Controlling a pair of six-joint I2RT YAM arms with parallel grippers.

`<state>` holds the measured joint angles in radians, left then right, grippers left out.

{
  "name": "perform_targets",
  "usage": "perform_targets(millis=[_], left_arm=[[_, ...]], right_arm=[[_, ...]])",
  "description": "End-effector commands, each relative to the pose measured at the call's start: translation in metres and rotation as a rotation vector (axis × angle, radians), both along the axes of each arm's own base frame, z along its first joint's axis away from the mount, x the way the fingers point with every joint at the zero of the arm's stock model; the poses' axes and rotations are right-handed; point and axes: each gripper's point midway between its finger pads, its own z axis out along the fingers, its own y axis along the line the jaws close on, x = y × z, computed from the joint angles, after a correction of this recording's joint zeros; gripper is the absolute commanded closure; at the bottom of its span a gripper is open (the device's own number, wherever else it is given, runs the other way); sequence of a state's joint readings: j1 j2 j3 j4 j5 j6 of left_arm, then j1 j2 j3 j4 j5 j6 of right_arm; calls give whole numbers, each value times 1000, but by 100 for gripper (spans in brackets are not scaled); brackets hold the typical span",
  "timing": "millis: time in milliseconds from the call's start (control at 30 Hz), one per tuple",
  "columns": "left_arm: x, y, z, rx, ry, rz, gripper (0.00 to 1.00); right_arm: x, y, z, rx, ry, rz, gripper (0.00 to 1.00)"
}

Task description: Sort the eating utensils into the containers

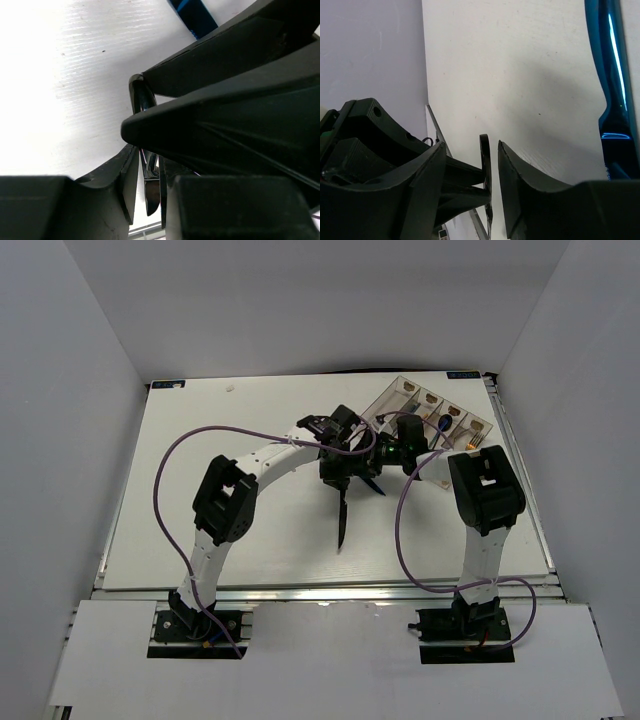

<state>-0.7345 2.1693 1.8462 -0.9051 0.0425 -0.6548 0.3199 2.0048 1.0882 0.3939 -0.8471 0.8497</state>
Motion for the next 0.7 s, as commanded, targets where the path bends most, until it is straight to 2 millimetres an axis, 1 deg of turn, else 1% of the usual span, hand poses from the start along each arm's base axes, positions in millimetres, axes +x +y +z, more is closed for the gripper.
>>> perform_targets(millis=[0, 33, 133, 233, 267, 300, 400, 433, 467, 500, 667], left_arm=[[18, -30, 59, -173, -127, -7, 100], [18, -31, 60, -175, -126, -6, 100], [20, -31, 67, -187, -142, -3, 100], [20, -30, 69, -184, -149, 0, 100], [20, -29, 70, -186, -152, 2, 100], [18, -29, 68, -184, -147, 3, 100], [18, -29, 72, -198, -155, 7, 100], [17, -28, 70, -194, -150, 7, 100], [17, -28, 70, -191, -152, 9, 100], [17, -28, 70, -193, -153, 10, 100], [17, -25, 70, -188, -157, 19, 100]], right_arm=[[-21, 12, 10, 67, -3, 108, 50], [-23, 11, 7, 60, -1, 109, 51], [-25, 9, 0, 47, 16, 105, 60], [-28, 7, -8, 17, 22, 97, 64], [-29, 5, -9, 11, 16, 97, 68], [-29, 6, -9, 11, 16, 99, 68], [-32, 6, -6, 27, 15, 112, 76], [-32, 7, -5, 32, 7, 116, 81], [-32, 7, -3, 33, 3, 118, 92], [-33, 7, -2, 34, -3, 120, 100], [-33, 4, 0, 26, -26, 109, 100]])
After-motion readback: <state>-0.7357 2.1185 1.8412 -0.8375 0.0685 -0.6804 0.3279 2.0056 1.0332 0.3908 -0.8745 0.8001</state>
